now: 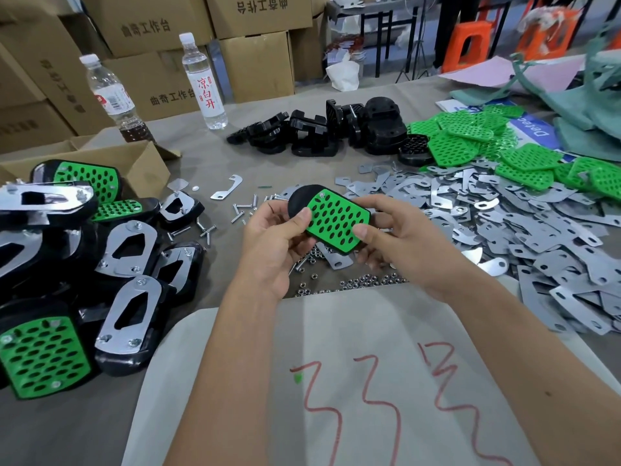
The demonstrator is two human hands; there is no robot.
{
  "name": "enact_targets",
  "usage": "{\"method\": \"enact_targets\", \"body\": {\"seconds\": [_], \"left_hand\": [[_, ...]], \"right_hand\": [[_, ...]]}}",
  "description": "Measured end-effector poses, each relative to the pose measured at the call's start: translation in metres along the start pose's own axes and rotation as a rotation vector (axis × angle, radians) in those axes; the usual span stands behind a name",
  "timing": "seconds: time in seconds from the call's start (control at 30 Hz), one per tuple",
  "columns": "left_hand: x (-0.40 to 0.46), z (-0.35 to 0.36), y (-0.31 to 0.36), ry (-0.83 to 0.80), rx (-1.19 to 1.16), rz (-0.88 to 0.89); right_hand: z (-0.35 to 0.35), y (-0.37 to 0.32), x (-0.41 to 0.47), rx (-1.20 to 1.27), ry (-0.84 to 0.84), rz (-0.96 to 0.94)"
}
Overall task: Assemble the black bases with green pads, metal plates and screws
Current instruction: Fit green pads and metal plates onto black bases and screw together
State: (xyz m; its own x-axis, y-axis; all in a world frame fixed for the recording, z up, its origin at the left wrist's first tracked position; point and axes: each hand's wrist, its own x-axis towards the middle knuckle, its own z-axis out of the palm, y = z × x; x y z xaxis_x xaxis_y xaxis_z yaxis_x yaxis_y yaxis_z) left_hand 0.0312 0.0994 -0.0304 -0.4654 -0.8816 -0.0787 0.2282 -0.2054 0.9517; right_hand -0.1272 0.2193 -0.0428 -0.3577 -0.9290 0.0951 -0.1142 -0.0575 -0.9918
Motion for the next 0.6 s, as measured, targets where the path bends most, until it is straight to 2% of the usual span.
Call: {"method": "enact_targets", "body": {"seconds": [0.13,0.23,0.33,0.6], "left_hand": [[-0.003,0.003,0.003,-0.029,0.179,0.111],[-0.008,0.006,0.008,-0.003,0.169,0.082],[-0.009,0.008,0.006,0.033,0.272,0.109],[-0.009,0.01,0.004,0.058,0.324,0.177]], "right_hand": [[-0.002,-0.004,0.0,0.061,0.054,-0.053],[-0.005,-0.005,0.001,0.066,0.073,-0.058],[-0.005,-0.005,0.002,0.03,0.103,-0.019],[-0.004,-0.011,-0.002,0.062,0.038,0.064]]}}
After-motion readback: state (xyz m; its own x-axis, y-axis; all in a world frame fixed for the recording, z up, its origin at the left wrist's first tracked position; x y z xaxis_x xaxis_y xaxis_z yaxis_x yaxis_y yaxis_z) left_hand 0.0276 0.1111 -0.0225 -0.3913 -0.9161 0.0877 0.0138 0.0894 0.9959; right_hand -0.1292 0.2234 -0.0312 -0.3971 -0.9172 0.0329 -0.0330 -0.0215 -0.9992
